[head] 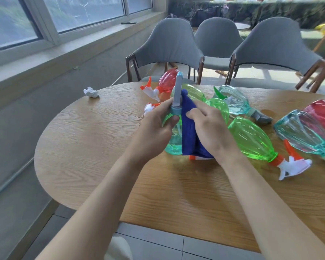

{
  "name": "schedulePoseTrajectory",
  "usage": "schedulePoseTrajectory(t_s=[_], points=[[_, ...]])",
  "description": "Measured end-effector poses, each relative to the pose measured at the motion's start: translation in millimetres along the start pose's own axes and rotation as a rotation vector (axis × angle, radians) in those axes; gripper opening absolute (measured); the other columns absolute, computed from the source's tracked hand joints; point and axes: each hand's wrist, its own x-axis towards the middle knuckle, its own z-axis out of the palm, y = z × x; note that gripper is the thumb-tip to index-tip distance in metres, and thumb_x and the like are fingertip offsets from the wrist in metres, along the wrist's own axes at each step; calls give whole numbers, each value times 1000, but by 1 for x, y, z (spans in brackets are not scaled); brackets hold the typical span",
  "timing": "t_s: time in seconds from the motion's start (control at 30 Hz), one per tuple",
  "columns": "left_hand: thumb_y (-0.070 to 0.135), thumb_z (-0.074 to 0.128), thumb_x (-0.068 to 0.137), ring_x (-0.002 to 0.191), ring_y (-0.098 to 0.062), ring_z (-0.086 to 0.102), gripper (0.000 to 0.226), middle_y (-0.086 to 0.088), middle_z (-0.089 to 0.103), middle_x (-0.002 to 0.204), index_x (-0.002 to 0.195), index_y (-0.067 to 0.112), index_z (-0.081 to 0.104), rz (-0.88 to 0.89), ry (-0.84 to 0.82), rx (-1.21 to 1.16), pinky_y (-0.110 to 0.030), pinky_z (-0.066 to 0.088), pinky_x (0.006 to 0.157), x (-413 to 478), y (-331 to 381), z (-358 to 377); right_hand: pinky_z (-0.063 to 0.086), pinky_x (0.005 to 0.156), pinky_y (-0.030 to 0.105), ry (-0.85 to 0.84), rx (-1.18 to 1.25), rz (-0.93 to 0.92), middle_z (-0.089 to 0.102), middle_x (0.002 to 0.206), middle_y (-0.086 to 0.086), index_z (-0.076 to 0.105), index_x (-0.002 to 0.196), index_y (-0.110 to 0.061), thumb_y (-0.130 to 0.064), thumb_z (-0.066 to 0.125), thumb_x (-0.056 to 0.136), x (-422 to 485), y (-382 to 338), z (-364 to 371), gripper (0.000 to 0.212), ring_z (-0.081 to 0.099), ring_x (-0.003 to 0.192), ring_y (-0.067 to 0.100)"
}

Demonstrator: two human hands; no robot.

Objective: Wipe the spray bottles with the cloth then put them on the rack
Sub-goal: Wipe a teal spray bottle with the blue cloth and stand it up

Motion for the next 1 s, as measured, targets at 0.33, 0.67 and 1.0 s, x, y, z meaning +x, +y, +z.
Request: schedulePoseTrajectory(t_s=[0.33,0.67,1.0], points=[[16,85,92,120,3,69,45,12,77,123,134,20,72,-78,289,64,-28,56,105,0,5,7,44,78,7,124,-31,-64,69,111,-11,78,118,-17,-12,68,97,-2,9,2,23,63,87,-8],[3,68,102,138,-4,59,55,8,68,144,154,19,59,-60,96,99,-28,47,117,-2,11,-1,43,91,9,97,-29,-83,66,123,-13,73,122,-26,-11,55,106,4,12,9,28,60,107,-11],[29,77,98,122,-17,56,52,6,68,132,147,29,60,-103,264,277,-28,50,100,-1,-2,11,45,80,8,163,-28,-101,69,111,-12,79,118,-12,-8,70,96,-2,14,5,25,63,87,-8]])
